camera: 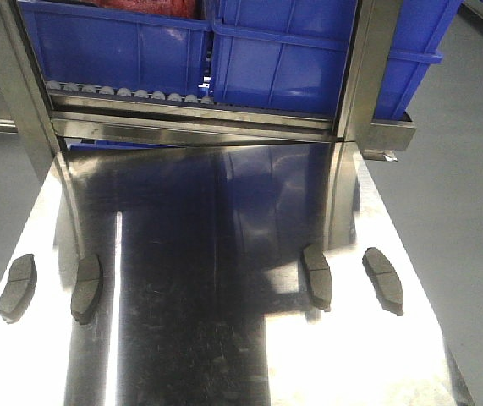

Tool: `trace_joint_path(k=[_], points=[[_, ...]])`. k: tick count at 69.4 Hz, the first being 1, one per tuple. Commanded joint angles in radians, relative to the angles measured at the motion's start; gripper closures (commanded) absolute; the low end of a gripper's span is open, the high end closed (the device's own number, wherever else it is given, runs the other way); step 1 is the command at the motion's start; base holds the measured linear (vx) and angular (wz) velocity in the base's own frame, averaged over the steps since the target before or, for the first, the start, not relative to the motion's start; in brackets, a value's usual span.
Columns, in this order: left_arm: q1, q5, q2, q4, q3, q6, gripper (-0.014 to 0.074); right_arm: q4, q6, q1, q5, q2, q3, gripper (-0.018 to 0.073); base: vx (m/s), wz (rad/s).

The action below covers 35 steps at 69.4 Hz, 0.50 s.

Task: Move and align brake pads A on conveyor

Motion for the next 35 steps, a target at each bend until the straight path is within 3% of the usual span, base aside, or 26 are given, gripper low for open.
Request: trace_joint_path(k=[1, 35], points=[[0.001, -0.068, 0.012, -0.007, 0.025, -0.008, 0.0602, -0.009, -0.004, -0.005, -0.072, -0.015, 0.004, 0.0561, 0.0, 0.0], [0.001, -0.068, 0.012, -0.007, 0.025, -0.008, 0.0602, -0.009, -0.004, -0.005, -0.072, -0.015, 0.004, 0.0561, 0.0, 0.0]])
